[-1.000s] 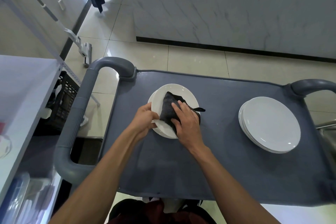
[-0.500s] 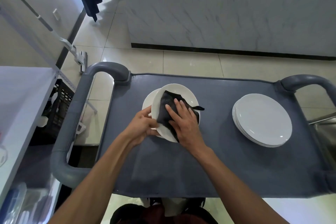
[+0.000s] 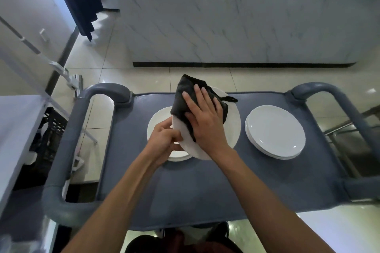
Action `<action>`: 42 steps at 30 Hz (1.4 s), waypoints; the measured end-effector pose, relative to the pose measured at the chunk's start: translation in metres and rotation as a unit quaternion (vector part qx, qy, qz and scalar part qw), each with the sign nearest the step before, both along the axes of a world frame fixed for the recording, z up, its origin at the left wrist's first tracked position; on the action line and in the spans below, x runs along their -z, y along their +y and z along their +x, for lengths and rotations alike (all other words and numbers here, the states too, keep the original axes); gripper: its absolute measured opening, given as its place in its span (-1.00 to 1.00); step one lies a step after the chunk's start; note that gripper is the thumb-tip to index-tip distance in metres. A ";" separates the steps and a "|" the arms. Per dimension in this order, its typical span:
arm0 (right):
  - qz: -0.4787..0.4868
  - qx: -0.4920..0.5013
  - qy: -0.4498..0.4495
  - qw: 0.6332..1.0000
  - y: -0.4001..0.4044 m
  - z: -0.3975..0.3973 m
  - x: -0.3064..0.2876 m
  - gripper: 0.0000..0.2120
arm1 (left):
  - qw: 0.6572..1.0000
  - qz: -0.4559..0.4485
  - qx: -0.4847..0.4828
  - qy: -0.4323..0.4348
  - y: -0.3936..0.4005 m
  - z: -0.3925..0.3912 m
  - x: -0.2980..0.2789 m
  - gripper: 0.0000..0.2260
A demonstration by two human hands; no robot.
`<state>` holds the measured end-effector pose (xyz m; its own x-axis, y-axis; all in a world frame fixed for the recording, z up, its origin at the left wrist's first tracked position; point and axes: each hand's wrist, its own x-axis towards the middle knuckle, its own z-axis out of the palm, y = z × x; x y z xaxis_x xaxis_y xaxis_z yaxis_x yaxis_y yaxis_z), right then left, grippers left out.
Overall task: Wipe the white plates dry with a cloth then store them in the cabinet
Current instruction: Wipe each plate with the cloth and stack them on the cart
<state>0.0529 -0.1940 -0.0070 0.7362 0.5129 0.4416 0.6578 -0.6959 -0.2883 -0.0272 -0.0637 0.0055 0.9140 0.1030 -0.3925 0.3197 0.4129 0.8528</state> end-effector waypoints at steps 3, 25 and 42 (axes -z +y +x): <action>0.002 0.033 0.008 0.999 -0.003 0.010 -0.008 -0.52 | 1.000 -0.002 -0.010 0.000 -0.004 0.001 -0.007 -0.51; -0.022 0.166 0.078 0.983 -0.036 0.006 -0.003 -0.48 | 0.989 -0.077 -0.121 -0.015 -0.004 0.029 -0.015 -0.53; 0.034 0.118 0.144 0.982 0.002 -0.040 0.001 -0.44 | 0.985 -0.090 -0.142 -0.039 0.002 0.022 -0.017 -0.50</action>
